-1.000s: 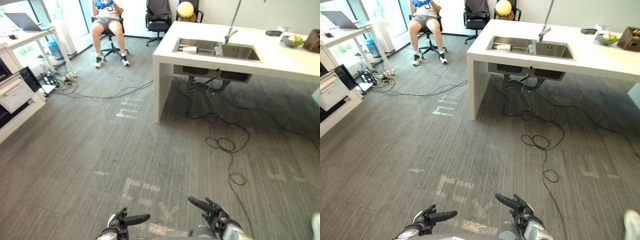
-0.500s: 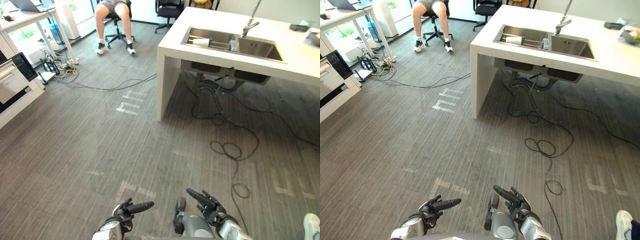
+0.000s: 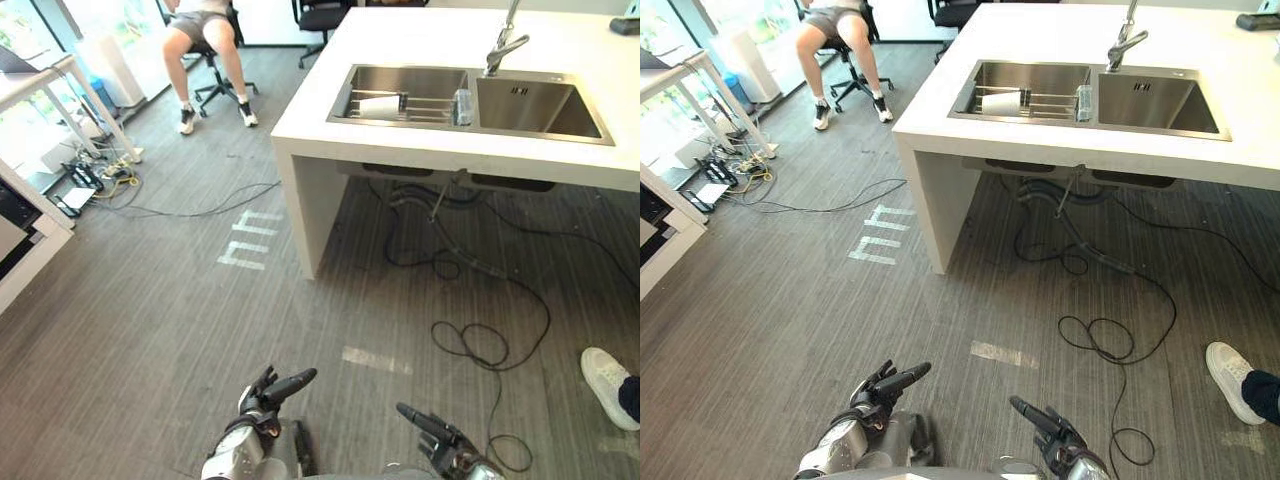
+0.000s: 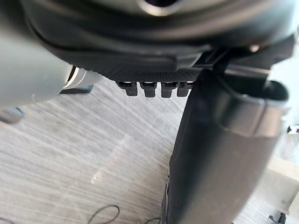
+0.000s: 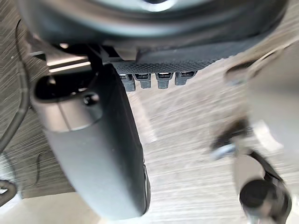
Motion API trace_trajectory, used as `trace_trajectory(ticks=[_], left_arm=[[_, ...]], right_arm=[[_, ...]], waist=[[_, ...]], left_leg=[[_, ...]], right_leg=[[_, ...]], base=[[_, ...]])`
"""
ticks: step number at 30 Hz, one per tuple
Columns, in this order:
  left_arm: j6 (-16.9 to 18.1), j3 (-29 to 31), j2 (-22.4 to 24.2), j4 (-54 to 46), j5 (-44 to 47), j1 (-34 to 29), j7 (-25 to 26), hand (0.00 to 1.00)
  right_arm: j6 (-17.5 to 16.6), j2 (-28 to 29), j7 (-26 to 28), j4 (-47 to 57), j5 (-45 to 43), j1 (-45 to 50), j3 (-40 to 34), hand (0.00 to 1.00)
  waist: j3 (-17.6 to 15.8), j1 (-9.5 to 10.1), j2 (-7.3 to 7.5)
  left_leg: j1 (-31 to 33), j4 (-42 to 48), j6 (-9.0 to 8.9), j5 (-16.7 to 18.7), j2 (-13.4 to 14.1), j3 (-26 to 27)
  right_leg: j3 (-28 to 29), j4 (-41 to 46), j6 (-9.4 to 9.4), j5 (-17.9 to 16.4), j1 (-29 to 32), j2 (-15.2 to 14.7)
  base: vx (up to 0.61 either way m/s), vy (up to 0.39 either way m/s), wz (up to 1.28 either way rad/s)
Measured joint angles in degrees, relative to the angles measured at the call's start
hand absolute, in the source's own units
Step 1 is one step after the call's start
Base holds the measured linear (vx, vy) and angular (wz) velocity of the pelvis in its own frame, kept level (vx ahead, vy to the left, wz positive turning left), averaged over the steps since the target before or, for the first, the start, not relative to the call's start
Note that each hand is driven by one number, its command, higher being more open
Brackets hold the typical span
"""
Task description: Walk over to the sink, pick up the cup, carry it to the dishwasher, place the cup inside the dishwasher, then close the dishwasher door
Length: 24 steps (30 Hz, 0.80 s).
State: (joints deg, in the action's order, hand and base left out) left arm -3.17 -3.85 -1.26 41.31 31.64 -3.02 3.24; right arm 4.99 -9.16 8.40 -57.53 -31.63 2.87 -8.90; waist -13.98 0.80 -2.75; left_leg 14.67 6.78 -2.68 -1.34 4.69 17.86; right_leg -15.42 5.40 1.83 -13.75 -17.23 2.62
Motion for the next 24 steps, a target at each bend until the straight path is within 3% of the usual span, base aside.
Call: trace_trajectory(ticks=[1, 2, 3, 5, 7, 8, 10, 11, 12, 13, 15, 17, 18, 19, 20, 21, 22, 23, 24], left_arm=[[0.30, 0.01, -0.30, -0.41, 0.39, 0.14, 0.60, 1.00], [0.30, 0.01, -0.53, -0.39, 0.41, 0.26, 0.91, 1.00], [0.26, -0.14, -0.81, -0.34, 0.41, 0.84, 1.32, 1.00], [0.34, -0.22, -0.72, -0.34, 0.42, 1.93, 1.41, 1.00], [0.29, -0.18, -0.59, 0.18, 0.42, 1.66, 1.50, 1.00], [0.52, 0.09, -0.57, 1.07, 0.36, 1.26, 1.66, 1.00], [1.19, 0.05, -1.09, 1.89, 0.29, 0.60, 1.70, 1.00], [2.28, 0.01, -1.76, 2.29, -0.14, 0.24, 1.46, 1.00], [2.79, -0.12, -1.98, 2.87, -0.83, -0.01, 1.27, 1.00], [3.37, -0.14, -2.32, 3.46, -1.60, -0.33, 1.33, 1.00], [5.50, -0.21, -2.35, 3.41, -1.72, -0.94, 2.31, 1.00], [7.82, -0.06, -2.43, 2.54, -1.72, -0.92, 4.40, 1.00], [9.71, 0.05, -2.62, 0.99, -1.81, -0.83, 6.12, 1.00], [12.57, 0.05, -2.91, -0.95, -2.45, -0.91, 8.04, 1.00], [13.98, 0.08, -3.03, -2.12, -2.47, -0.88, 8.84, 1.00], [16.80, 0.15, -3.44, -5.37, -3.11, -0.94, 10.79, 1.00], [20.58, 0.77, -4.00, -8.71, -4.72, -1.50, 13.24, 1.00], [22.20, 1.64, -4.38, -11.06, -4.96, -2.17, 14.35, 1.00], [25.23, 4.21, -4.00, -15.05, -5.93, -2.95, 16.40, 1.00]], right_arm=[[-0.12, 0.61, 0.83, -0.04, 0.01, -0.14, -0.22, 1.00], [-0.20, 0.91, 1.34, -0.07, 0.01, -0.19, -0.21, 1.00], [-0.54, 1.19, 2.20, -0.18, 0.01, -0.53, -0.30, 1.00], [-0.53, 1.14, 2.68, -0.37, 0.20, -0.30, -0.29, 1.00], [0.13, 1.21, 2.44, -0.75, 0.26, 0.56, -0.21, 1.00], [1.03, 1.30, 2.23, -2.08, 0.25, 0.67, -0.41, 1.00], [1.87, 1.55, 1.62, -2.99, 0.24, 0.72, -2.14, 1.00], [1.76, 1.70, 1.60, -2.69, 0.20, 0.66, -3.24, 1.00], [1.20, 1.62, 1.62, -2.40, 0.24, 0.57, -3.59, 1.00], [0.24, 1.29, 1.51, -2.19, 0.33, 0.54, -4.05, 1.00], [-1.34, 0.71, 0.59, -2.02, 0.26, 0.53, -4.37, 1.00], [-2.08, 0.59, 0.03, -1.67, 0.05, 0.38, -5.02, 1.00], [-2.25, 0.67, -0.18, -1.58, -0.27, 0.31, -5.76, 1.00], [-2.12, 0.86, -0.73, -2.02, -0.27, 0.44, -6.02, 1.00], [-2.14, 1.24, -0.97, -2.24, -0.27, 0.68, -6.23, 1.00], [-2.07, 1.94, -1.51, -2.70, -0.27, 1.24, -6.95, 1.00], [-1.25, 2.58, -2.06, -3.95, -0.29, 1.65, -7.10, 1.00], [-0.86, 3.15, -2.10, -4.61, -0.29, 2.17, -7.10, 1.00], [-0.82, 3.72, -2.10, -5.24, -0.46, 2.80, -8.24, 1.00]], waist=[[-0.28, 0.87, -0.19], [-0.27, 1.16, -0.21], [-0.79, 0.79, 1.06], [-1.30, 0.69, 2.08], [-1.30, 0.74, 2.69], [-0.94, 1.08, 2.81], [0.12, 1.61, 3.29], [0.54, 1.47, 4.20], [0.83, 1.04, 4.71], [1.16, 0.67, 5.17], [1.40, 0.22, 4.54], [1.31, -0.16, 3.78], [0.95, -0.29, 3.26], [0.69, -0.21, 2.84], [0.67, -0.23, 2.79], [0.66, -0.13, 2.85], [0.66, 0.20, 3.84], [0.90, 0.14, 5.12], [1.29, 0.25, 4.96]], left_leg=[[-0.10, 0.48, 3.00, -6.12, 0.44, 0.19], [-0.42, 0.61, 4.27, -8.55, 0.31, 0.48], [-1.27, -0.09, 6.79, -9.52, -1.02, 0.96], [-1.59, -0.56, 8.43, -8.34, -3.54, 0.67], [-1.80, 2.92, 8.84, -4.99, -5.17, 0.37], [-2.87, 4.90, 9.24, -2.28, -5.71, 1.10], [-5.37, 5.25, 9.39, 0.90, -6.68, 1.54], [-8.00, 3.83, 9.34, 2.58, -7.97, 1.31], [-10.32, 2.56, 9.30, 3.15, -8.77, 0.71], [-13.40, 0.93, 9.05, 3.76, -9.49, -0.13], [-17.59, -1.58, 8.34, 4.25, -8.85, -1.42], [-19.92, -2.67, 7.21, 4.93, -6.95, -3.23], [-21.05, -2.47, 6.59, 5.25, -5.02, -4.22], [-22.00, -1.85, 6.06, 5.47, -3.23, -5.32], [-22.39, -1.66, 5.68, 5.69, -2.66, -6.10], [-23.43, -1.56, 3.50, 6.83, -1.51, -7.53], [-25.04, -1.38, 1.34, 8.19, -1.33, -8.90], [-25.88, -1.17, 0.19, 9.05, -1.69, -9.63], [-26.30, -0.13, -1.78, 11.19, -0.81, -10.23]], right_leg=[[1.91, -1.59, -0.95, -0.56, -2.44, 0.64], [2.53, -2.00, -1.09, -0.64, -3.45, 0.36], [2.73, -1.84, -1.13, -0.65, -3.82, -1.24], [2.77, 0.92, -1.66, -0.34, -2.50, -3.62], [3.67, 6.05, -1.94, -0.18, -1.82, -5.82], [3.93, 13.29, -3.07, 0.48, 0.04, -7.51], [3.29, 28.07, -8.15, 4.14, 5.68, -10.85], [2.77, 39.12, -11.07, 10.69, 10.42, -13.84], [2.17, 47.56, -11.16, 13.13, 13.95, -16.67], [0.10, 56.06, -9.03, 11.16, 17.73, -19.91], [-4.12, 59.27, -4.84, 6.02, 22.43, -22.85], [-8.02, 53.31, -4.01, 1.80, 27.13, -23.41], [-10.69, 42.97, -4.94, 0.93, 28.28, -22.64], [-11.43, 30.15, -5.80, 1.67, 28.42, -21.27], [-11.15, 24.61, -6.03, 3.08, 28.56, -20.92], [-10.05, 16.88, -5.60, 8.23, 28.90, -20.75], [-8.77, 13.98, -5.19, 17.13, 29.19, -21.95], [-8.05, 14.06, -4.07, 24.22, 29.14, -22.79], [-7.76, 15.48, -4.20, 21.83, 28.44, -22.37]], base=[[0.52, 0.182, -0.64], [0.46, 0.176, -0.42], [0.37, 0.147, -0.06], [0.44, 0.192, 0.23], [0.44, 0.170, 0.28], [0.43, 0.141, 0.02], [0.43, 0.140, -0.05], [0.42, 0.141, 0.01], [0.49, 0.149, 0.16], [0.40, 0.109, 0.20], [0.40, 0.036, 0.24], [0.38, -0.079, 0.34], [0.23, -0.135, 0.44], [0.30, -0.217, 0.49], [0.31, -0.271, 0.62], [0.38, -0.370, 0.65], [0.34, -0.349, 0.62], [0.35, -0.402, 0.40], [0.30, -0.402, 0.13]])
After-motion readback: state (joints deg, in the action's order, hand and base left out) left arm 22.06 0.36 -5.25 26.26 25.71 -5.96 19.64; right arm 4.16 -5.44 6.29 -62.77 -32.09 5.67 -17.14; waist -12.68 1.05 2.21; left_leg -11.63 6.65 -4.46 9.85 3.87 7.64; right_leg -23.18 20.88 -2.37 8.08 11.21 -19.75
